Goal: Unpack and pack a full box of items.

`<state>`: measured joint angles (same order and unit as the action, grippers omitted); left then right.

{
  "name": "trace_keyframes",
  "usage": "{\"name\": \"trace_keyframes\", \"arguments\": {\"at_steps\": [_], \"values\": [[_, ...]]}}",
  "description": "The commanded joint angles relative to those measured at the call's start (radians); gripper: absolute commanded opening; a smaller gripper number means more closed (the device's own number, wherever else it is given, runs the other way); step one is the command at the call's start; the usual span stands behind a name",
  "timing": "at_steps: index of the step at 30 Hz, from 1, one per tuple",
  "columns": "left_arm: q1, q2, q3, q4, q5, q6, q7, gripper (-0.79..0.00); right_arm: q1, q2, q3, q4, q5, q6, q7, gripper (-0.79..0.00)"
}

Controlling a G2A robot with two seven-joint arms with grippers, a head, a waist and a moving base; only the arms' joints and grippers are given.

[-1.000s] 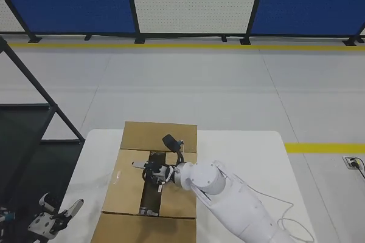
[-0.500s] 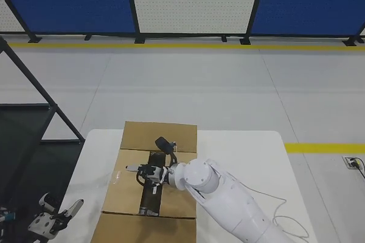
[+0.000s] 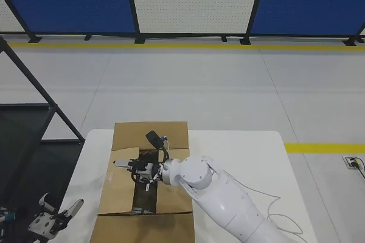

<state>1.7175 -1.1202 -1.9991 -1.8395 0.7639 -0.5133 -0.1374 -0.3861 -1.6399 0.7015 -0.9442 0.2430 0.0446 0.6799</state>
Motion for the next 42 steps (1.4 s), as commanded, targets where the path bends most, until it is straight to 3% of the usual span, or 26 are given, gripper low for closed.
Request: {"name": "trace_keyframes", "arguments": {"at_steps": [1,13,14,16,20,23,26,28,37,42], "values": [[0.0,0.0,0.0,0.0,0.0,0.0,0.0,0.0,0.001,-0.004,0.004,0.003,0.006,-0.014,0.0,0.0],[0.0,0.0,0.003,0.005,-0.001,0.005,-0.005,0.0,0.004,-0.028,0.032,0.003,0.066,-0.11,0.028,0.0],[-0.011,0.0,0.013,0.03,-0.004,0.038,-0.029,0.0,0.007,-0.032,0.03,0.007,0.071,-0.115,0.027,0.0],[-0.071,-0.005,0.043,0.099,0.052,0.226,-0.017,0.0,0.015,-0.043,0.026,0.02,0.088,-0.132,0.023,0.0],[-0.198,-0.03,0.227,0.249,0.166,0.546,0.035,0.0,0.035,-0.07,0.008,0.063,0.123,-0.179,0.02,0.0],[-0.301,-0.044,0.332,0.359,0.266,0.708,0.061,0.0,0.058,-0.094,-0.012,0.104,0.142,-0.204,0.019,0.0],[-0.35,-0.055,0.409,0.426,0.297,0.704,0.093,0.0,0.081,-0.115,-0.025,0.147,0.155,-0.224,0.023,0.0],[-0.349,-0.057,0.429,0.426,0.283,0.634,0.104,0.0,0.092,-0.127,-0.03,0.174,0.162,-0.235,0.025,0.0],[-0.268,-0.037,0.322,0.347,0.215,0.393,0.073,0.0,0.113,-0.156,-0.021,0.252,0.168,-0.282,0.024,0.0],[-0.233,-0.032,0.318,0.317,0.253,0.308,0.083,0.0,0.114,-0.164,-0.01,0.269,0.161,-0.291,0.028,0.0]]}}
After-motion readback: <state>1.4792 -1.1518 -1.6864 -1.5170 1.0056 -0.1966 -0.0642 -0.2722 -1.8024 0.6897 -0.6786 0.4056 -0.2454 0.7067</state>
